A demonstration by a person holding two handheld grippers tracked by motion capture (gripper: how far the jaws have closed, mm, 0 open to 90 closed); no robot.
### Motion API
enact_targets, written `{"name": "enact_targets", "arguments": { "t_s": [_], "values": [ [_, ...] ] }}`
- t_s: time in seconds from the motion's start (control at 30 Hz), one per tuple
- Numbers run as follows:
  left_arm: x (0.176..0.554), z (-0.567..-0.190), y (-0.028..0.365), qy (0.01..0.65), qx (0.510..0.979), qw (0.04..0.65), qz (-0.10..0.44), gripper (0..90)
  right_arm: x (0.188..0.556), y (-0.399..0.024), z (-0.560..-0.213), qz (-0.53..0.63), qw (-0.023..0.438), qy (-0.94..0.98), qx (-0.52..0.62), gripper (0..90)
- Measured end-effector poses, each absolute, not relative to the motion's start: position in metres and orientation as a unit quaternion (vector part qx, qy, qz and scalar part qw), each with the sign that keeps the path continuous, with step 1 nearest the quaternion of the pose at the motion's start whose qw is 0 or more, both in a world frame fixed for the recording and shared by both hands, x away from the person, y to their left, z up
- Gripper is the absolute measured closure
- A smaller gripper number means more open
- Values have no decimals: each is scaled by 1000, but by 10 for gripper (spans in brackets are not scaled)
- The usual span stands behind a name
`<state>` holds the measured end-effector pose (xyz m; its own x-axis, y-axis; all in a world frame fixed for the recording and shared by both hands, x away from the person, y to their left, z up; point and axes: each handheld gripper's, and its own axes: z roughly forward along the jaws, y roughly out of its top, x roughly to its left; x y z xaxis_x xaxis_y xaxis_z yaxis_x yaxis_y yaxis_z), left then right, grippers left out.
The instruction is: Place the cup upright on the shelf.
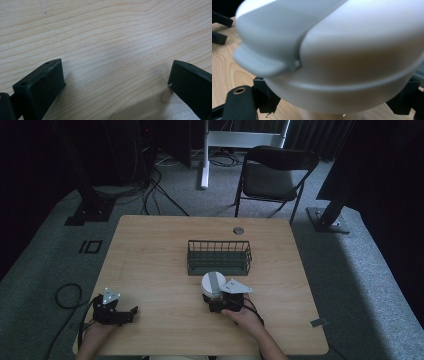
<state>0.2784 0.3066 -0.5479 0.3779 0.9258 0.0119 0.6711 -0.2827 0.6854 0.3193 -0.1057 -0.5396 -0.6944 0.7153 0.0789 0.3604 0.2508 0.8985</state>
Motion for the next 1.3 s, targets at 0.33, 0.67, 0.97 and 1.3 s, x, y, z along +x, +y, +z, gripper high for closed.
{"name": "enact_targets", "arguments": {
  "t_s": [0.33,0.67,0.97,1.3],
  "values": [
    [278,-548,307,517,773,303,210,6,319,-105,-534,502,165,773,350,184],
    [278,-548,307,516,773,303,210,6,316,-105,-523,500,176,775,345,184],
    [278,-548,307,516,773,303,210,6,316,-106,-507,504,182,773,340,184],
    [278,-548,307,516,773,303,210,6,323,-107,-479,519,193,766,328,184]
  ]
}}
